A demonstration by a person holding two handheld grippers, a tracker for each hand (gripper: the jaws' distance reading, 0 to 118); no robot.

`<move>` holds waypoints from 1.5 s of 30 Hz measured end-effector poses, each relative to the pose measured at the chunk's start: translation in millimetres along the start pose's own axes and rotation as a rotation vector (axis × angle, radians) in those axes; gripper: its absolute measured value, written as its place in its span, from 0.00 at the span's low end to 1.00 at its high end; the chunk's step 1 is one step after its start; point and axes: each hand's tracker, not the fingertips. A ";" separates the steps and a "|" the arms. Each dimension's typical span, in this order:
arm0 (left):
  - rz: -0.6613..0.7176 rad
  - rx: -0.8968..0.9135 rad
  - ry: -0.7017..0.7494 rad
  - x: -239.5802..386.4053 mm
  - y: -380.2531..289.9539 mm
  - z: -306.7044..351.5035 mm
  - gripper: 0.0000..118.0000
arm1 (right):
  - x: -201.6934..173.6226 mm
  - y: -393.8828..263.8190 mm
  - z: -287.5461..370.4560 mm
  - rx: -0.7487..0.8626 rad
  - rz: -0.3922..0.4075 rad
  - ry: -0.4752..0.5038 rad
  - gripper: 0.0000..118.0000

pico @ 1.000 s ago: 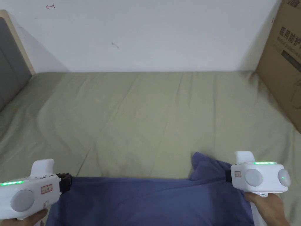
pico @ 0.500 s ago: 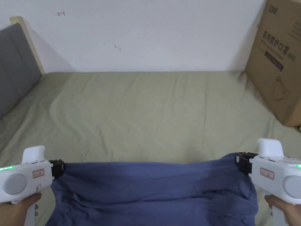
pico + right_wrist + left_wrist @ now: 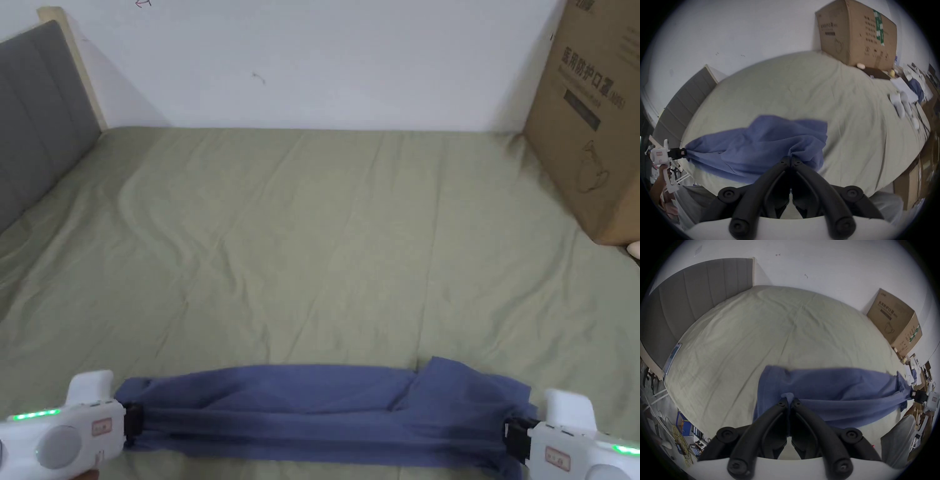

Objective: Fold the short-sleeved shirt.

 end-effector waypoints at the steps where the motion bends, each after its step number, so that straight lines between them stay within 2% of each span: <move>1: -0.008 -0.012 0.012 1.1 -4.6 -2.8 0.02 | 1.7 -5.7 -4.8 -0.014 -0.014 -0.009 0.00; 6: -0.029 -0.033 0.041 2.0 -10.8 -7.9 0.04 | 3.9 -12.8 -8.7 -0.030 -0.038 -0.031 0.00; 7: -0.028 -0.031 0.043 0.1 -9.4 -8.0 0.10 | 2.3 -10.5 -4.8 -0.029 -0.038 -0.031 0.03; 8: -0.018 -0.026 0.041 -0.7 -5.8 -5.3 0.24 | 0.6 -6.6 1.1 -0.025 -0.036 -0.030 0.11; 9: -0.001 -0.024 0.033 -1.6 -2.3 -1.7 0.41 | -2.4 -2.9 8.1 -0.009 -0.028 -0.036 0.24; 10: 0.037 -0.002 0.007 -2.4 1.6 5.0 0.57 | -5.9 2.9 18.0 0.034 -0.012 -0.045 0.44; 12: 0.078 0.083 -0.055 3.5 9.2 26.6 0.67 | -12.5 17.6 36.3 0.101 0.008 -0.038 0.76; 13: 0.083 0.145 -0.084 5.8 16.3 37.7 0.68 | -17.2 27.7 48.2 0.152 0.015 -0.021 0.85; 14: 0.079 0.192 -0.098 10.2 24.5 48.6 0.68 | -23.2 38.5 60.6 0.207 0.025 -0.011 0.85; 19: -0.047 0.429 -0.105 52.5 62.8 110.8 0.68 | -61.5 88.3 115.4 0.478 0.091 0.007 0.85; 24: -0.120 0.656 -0.072 87.8 83.4 152.5 0.68 | -107.3 109.4 151.4 0.704 0.152 -0.028 0.85; 29: -0.123 0.787 -0.084 105.7 88.7 171.0 0.67 | -128.9 109.6 162.3 0.814 0.164 -0.063 0.83; 30: -0.125 0.790 -0.087 108.3 88.0 172.4 0.66 | -131.6 108.2 164.0 0.830 0.170 -0.060 0.78; 31: -0.127 0.790 -0.093 110.2 88.9 172.3 0.62 | -135.2 106.8 164.7 0.843 0.180 -0.074 0.60; 32: -0.129 0.775 -0.121 110.7 89.3 173.7 0.52 | -137.2 106.5 164.2 0.851 0.183 -0.105 0.42; 33: -0.132 0.754 -0.163 111.0 88.8 173.9 0.31 | -139.7 106.0 163.5 0.856 0.196 -0.130 0.18; 34: -0.127 0.754 -0.174 111.8 87.6 172.9 0.00 | -141.3 105.5 162.5 0.859 0.203 -0.135 0.00; 35: -0.116 0.769 -0.162 113.9 84.8 173.6 0.00 | -142.9 103.6 162.5 0.865 0.205 -0.137 0.00; 36: -0.121 0.753 -0.214 113.8 84.2 174.3 0.00 | -140.9 105.2 161.6 0.864 0.216 -0.121 0.00; 39: -0.132 0.753 -0.183 117.3 82.6 169.9 0.00 | -144.0 103.7 160.0 0.855 0.241 -0.125 0.00; 45: -0.149 0.693 -0.172 105.6 86.2 159.3 0.00 | -145.2 106.1 155.4 0.839 0.236 -0.117 0.00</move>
